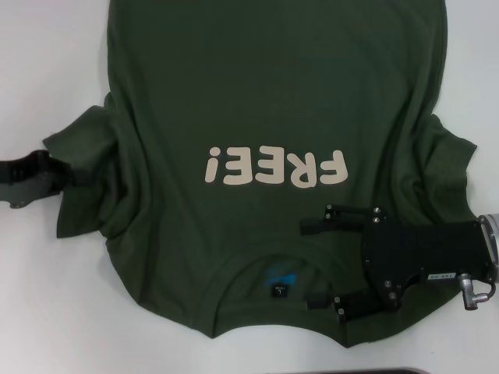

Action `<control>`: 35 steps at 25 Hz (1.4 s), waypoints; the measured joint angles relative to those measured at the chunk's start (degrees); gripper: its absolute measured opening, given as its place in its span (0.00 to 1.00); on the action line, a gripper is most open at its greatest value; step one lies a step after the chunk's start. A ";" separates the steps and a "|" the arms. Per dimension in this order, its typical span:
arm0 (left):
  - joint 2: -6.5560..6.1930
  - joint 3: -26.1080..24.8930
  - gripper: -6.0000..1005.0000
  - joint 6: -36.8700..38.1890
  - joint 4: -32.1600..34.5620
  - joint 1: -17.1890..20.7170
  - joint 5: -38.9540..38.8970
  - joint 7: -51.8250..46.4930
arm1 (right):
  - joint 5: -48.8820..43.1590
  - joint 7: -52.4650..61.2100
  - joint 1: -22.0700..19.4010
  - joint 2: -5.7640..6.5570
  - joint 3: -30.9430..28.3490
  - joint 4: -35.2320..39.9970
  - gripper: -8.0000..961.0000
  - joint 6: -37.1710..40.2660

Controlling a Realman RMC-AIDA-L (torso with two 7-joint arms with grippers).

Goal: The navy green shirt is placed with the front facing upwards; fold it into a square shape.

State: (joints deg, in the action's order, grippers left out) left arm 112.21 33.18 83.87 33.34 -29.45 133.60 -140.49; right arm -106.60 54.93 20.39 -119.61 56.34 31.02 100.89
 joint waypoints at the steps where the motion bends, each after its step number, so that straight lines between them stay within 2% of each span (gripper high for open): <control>1: -0.06 -0.69 0.03 0.48 0.13 0.04 -0.20 0.03 | 0.00 0.00 0.02 0.00 0.00 0.00 0.98 0.00; 4: -0.48 -4.88 0.02 2.96 0.53 -0.05 -0.49 1.11 | 0.00 0.00 0.09 0.00 0.00 0.00 0.98 -0.01; 7: -0.75 -6.93 0.02 3.67 1.18 -0.20 -0.53 1.37 | 0.00 0.00 0.11 0.00 0.00 0.00 0.98 -0.05; 35: -1.56 -14.74 0.02 4.21 4.57 0.85 -0.73 0.44 | -0.01 0.00 -0.20 -0.09 -0.09 -0.18 0.98 -0.49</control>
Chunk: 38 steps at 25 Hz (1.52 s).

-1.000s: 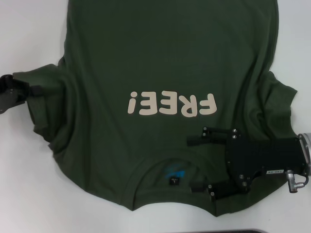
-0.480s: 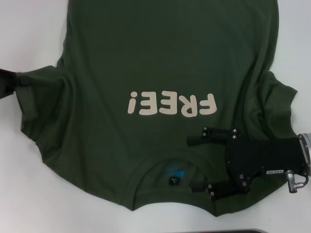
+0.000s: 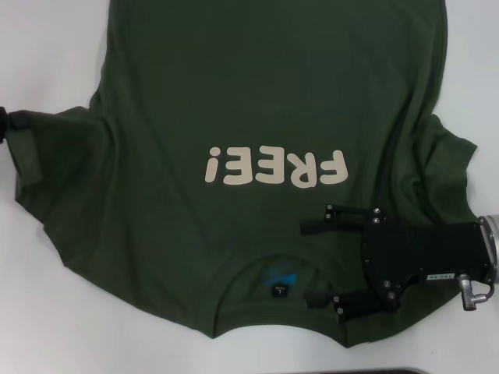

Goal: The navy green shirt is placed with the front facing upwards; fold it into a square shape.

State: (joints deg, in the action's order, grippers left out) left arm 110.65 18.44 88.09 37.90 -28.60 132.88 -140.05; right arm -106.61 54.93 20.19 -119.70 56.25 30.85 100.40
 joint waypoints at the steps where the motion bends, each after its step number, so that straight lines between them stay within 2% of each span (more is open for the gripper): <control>1: 0.00 -0.42 0.02 0.05 0.14 0.04 0.00 -0.02 | 0.00 -0.01 0.01 0.00 -0.02 0.00 0.98 -0.01; 12: -0.07 -1.97 0.02 4.05 0.41 -0.31 0.12 1.10 | 0.00 -0.14 0.29 0.00 -0.62 -0.15 0.98 -0.04; 16: 0.63 -2.34 0.02 6.88 0.66 -0.48 -1.86 1.73 | 0.00 -0.10 0.35 -0.08 -0.62 -0.07 0.98 -0.06; 19: 1.34 -2.31 0.02 9.76 0.55 -0.70 -8.11 1.82 | 0.00 -0.28 0.39 -0.10 -0.62 -0.37 0.98 -0.12; 22: 1.92 -2.05 0.02 9.85 0.27 -1.39 -9.90 1.59 | 0.00 -0.41 0.36 -0.15 -0.62 -0.45 0.98 -0.12; 27: 4.27 0.96 0.02 2.68 -2.32 -3.72 -9.70 1.51 | 0.00 -0.54 0.31 -0.29 -0.57 -0.90 0.98 -0.15; 30: 5.02 4.46 0.03 -2.00 -4.59 -5.02 -9.89 1.51 | 0.00 -0.56 0.29 -0.26 -0.58 -1.16 0.98 -0.42; 38: 6.89 8.10 0.03 -6.25 -7.09 -7.09 -9.80 0.81 | 0.01 -0.65 0.21 -0.20 -0.52 -1.34 0.98 -1.11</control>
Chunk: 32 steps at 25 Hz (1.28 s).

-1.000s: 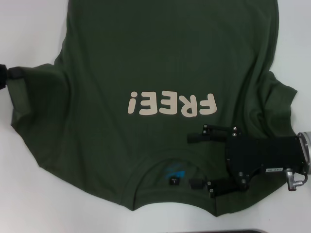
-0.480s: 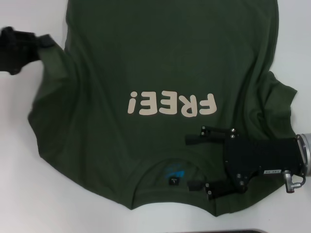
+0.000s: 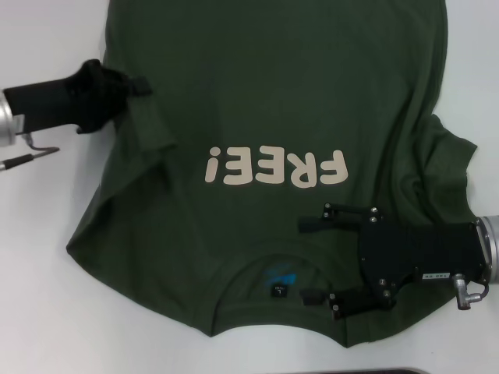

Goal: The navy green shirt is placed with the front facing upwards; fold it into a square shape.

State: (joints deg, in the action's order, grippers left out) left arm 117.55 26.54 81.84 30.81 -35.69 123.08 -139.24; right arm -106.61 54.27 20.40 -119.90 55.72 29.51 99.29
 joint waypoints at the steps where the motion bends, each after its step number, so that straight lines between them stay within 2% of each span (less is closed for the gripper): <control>1: 0.34 0.13 0.03 -0.44 -0.06 0.04 0.00 -0.01 | 0.00 0.00 -0.03 0.01 0.00 0.00 0.98 -0.08; 8: 1.31 0.08 0.04 -3.95 -3.63 -0.08 -0.42 2.02 | 0.00 -0.04 0.10 0.02 0.01 0.00 0.98 -0.50; 12: 2.82 0.27 0.06 -7.70 -4.50 -0.62 -0.41 3.04 | 0.00 -0.05 0.13 0.02 0.02 0.02 0.98 -0.60; 15: 3.28 0.98 0.14 -8.70 -4.81 -1.30 -0.15 3.19 | 0.00 -0.05 0.14 0.02 0.02 0.02 0.98 -0.61; 18: 3.02 1.34 0.22 -7.69 -4.77 -1.41 -0.24 3.03 | 0.00 -0.06 0.09 0.03 0.02 0.01 0.98 -0.61; 23: 1.90 5.56 0.44 -7.02 -4.91 -2.18 0.05 1.40 | 0.00 -0.20 0.15 0.03 0.00 -0.45 0.98 -0.71; 26: 1.29 7.86 0.66 -4.48 -4.11 -2.90 -0.07 0.82 | 0.00 -0.39 0.31 0.03 -0.01 -0.79 0.98 -1.29; 29: 1.18 7.80 0.71 -2.80 -2.83 -2.78 -0.18 0.82 | 0.00 -0.52 0.32 0.02 -0.01 -1.04 0.98 -1.33; 32: 0.94 5.77 0.76 0.44 0.96 -1.08 -0.49 0.80 | 0.00 -0.62 0.37 0.02 0.00 -1.36 0.98 -1.37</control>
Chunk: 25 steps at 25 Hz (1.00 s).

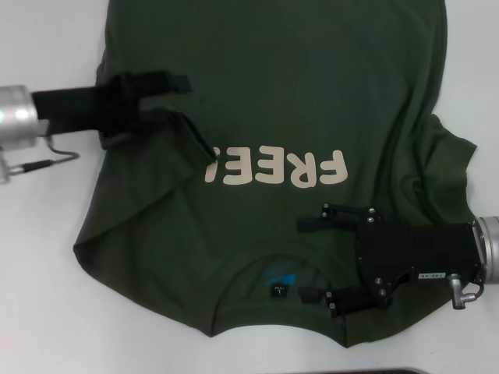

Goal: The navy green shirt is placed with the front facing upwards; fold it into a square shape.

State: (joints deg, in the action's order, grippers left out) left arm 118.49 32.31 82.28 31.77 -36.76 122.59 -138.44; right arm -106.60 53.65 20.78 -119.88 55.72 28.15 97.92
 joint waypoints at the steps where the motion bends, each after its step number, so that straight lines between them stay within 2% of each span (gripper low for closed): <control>1: -0.25 -0.98 0.77 1.36 1.16 0.69 -0.06 0.01 | 0.00 0.00 -0.04 0.01 -0.01 0.00 0.98 -0.01; 2: -0.58 -1.79 0.79 2.28 2.09 1.32 -0.09 -0.01 | 0.00 -0.01 -0.08 0.00 0.00 -0.02 0.98 -0.01; 6: -4.11 -5.14 0.84 4.92 3.24 4.43 -0.12 -0.72 | 0.00 -0.04 -0.19 0.00 -0.06 -0.03 0.98 -0.15; 8: -5.13 -6.88 0.84 4.89 3.17 5.65 0.16 -0.82 | 0.00 -0.09 -0.13 0.01 -0.08 -0.03 0.98 -0.40; 10: -5.31 -7.73 0.84 3.89 3.13 6.63 0.37 -0.95 | -0.01 -0.11 0.03 0.00 -0.06 -0.03 0.98 -0.63; 13: -4.88 -6.69 0.84 1.67 2.48 7.20 1.26 -1.64 | 0.00 -0.13 0.28 0.01 -0.06 -0.03 0.98 -0.65; 18: -4.32 -4.63 0.84 -1.15 0.03 6.59 2.94 -2.94 | -0.01 -0.13 0.40 0.00 -0.09 -0.03 0.98 -0.71; 19: -3.72 -3.31 0.84 -2.75 -0.55 6.15 2.95 -3.12 | 0.00 -0.13 0.41 0.00 -0.09 -0.03 0.98 -0.72; 25: -3.15 -1.94 0.84 -6.38 -1.84 5.35 3.26 -3.53 | 0.00 -0.13 0.37 0.00 -0.09 -0.03 0.98 -0.72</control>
State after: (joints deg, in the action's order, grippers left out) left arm 115.34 30.37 75.90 29.93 -31.42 125.85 -141.97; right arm -106.61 53.52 21.15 -119.87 55.63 28.12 97.20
